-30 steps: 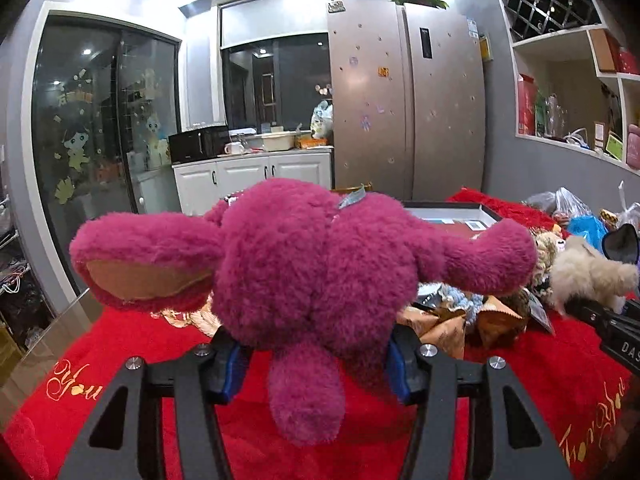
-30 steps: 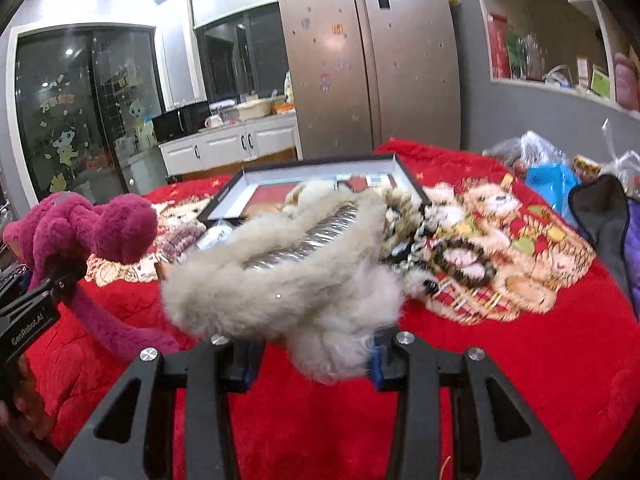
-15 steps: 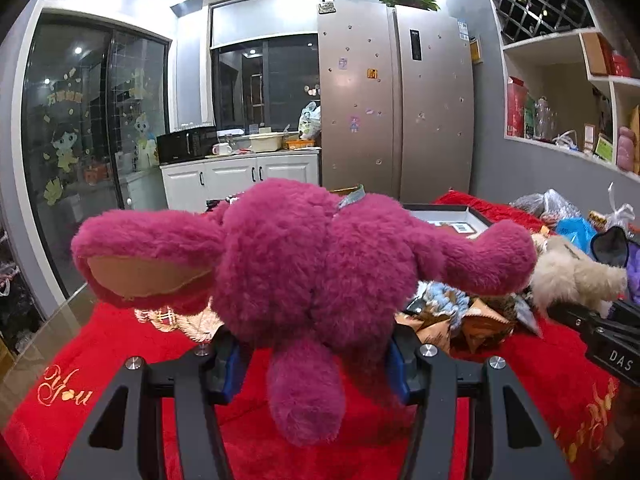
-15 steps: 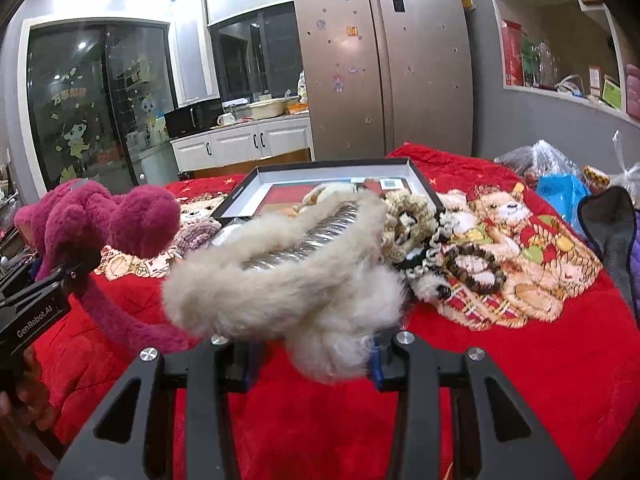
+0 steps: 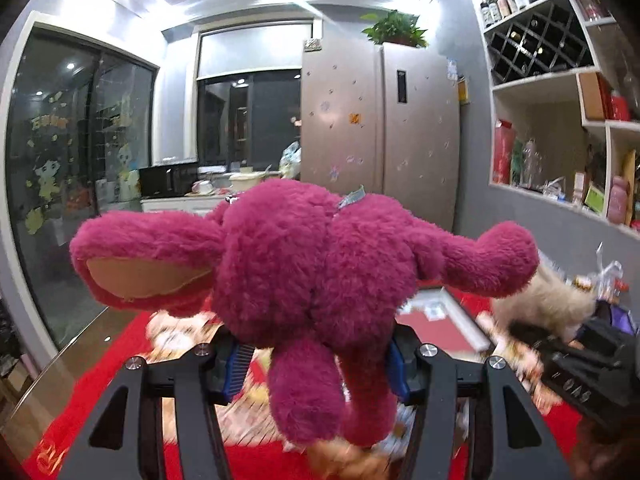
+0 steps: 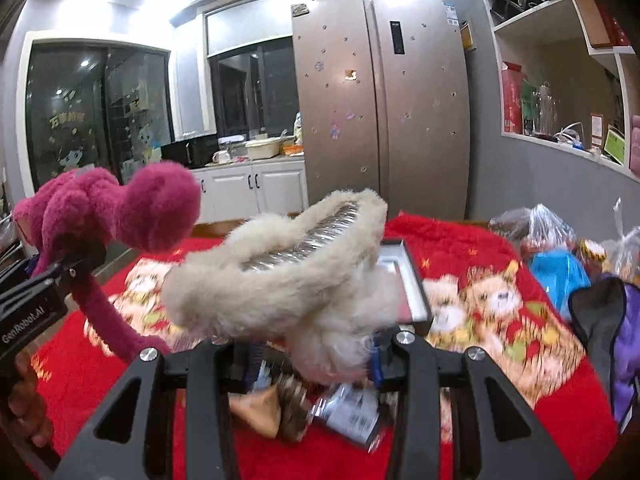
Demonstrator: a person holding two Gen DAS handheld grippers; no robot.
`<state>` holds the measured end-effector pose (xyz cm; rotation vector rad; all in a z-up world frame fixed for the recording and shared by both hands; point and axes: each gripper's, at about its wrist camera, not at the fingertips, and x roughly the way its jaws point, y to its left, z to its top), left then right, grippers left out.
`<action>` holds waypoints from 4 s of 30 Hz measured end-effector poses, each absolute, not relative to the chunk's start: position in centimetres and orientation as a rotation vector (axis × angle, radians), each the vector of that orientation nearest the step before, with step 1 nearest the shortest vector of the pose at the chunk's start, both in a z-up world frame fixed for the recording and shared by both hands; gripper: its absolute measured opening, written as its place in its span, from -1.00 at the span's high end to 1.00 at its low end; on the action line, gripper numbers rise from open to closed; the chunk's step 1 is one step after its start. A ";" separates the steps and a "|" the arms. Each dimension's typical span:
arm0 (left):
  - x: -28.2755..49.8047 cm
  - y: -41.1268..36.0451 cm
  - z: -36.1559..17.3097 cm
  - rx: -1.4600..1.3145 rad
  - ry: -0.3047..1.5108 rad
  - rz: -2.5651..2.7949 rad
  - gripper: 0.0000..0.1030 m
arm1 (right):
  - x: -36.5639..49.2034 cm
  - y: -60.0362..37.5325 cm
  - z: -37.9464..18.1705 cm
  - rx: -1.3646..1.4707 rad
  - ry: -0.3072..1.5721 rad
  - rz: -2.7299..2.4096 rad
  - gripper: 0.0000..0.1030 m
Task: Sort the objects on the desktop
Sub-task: 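Lift both held toys and carry them toward the black-framed box, then lower the pink bear and cream clip into the box and open both grippers, then withdraw both grippers from the box back toward the pile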
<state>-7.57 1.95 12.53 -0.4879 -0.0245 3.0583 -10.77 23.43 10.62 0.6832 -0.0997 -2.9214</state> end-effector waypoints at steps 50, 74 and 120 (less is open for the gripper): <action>-29.4 5.3 1.6 -1.039 -0.104 2.838 -0.15 | -35.4 27.5 -1.2 1.393 -0.099 -2.760 0.23; -24.6 5.3 7.0 -0.725 0.037 3.018 -1.00 | -28.5 24.7 8.0 0.763 0.033 -3.055 -1.00; -5.3 -1.8 2.4 -0.817 -0.123 2.967 -1.00 | -4.8 23.9 3.6 0.694 -0.038 -2.947 -1.00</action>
